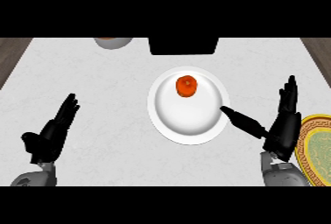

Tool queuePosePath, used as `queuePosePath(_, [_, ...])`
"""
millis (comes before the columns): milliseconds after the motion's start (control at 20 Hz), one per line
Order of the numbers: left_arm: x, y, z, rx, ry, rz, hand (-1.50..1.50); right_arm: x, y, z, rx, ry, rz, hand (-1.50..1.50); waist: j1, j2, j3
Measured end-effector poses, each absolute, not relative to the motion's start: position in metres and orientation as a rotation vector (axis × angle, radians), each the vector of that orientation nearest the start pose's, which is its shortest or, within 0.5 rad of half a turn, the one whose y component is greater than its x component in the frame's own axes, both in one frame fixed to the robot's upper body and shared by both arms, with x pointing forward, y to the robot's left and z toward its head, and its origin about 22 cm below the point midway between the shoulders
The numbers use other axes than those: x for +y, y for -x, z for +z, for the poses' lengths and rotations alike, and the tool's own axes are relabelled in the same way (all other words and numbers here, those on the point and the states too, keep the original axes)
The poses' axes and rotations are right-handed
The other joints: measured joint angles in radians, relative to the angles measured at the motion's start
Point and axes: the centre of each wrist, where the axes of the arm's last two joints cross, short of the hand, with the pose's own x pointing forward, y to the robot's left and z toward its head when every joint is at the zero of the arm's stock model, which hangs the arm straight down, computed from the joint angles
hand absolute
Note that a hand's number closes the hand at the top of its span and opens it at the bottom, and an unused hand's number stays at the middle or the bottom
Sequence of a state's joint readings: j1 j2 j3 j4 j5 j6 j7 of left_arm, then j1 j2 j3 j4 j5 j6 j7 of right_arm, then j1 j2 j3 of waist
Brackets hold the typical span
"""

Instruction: Pick the squash from the plate and place it in the plate

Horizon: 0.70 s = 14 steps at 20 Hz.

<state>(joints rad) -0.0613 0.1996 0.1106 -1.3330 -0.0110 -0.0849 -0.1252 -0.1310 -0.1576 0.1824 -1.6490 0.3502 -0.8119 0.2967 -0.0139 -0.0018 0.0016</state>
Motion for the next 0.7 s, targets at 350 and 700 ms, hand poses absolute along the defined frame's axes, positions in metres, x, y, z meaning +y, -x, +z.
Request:
queuePosePath(350, [0.304, -0.246, -0.02, -1.513, -0.155, -0.137, 0.0, -0.268, -0.211, 0.023, -1.667, 0.688, -0.201, -1.5, 0.005, 0.0, 0.0])
queuePosePath(700, [0.3, -0.25, -0.017, -1.518, -0.156, -0.144, 0.0, -0.305, -0.192, -0.006, -1.663, 0.693, -0.156, -1.5, 0.01, 0.001, -0.001])
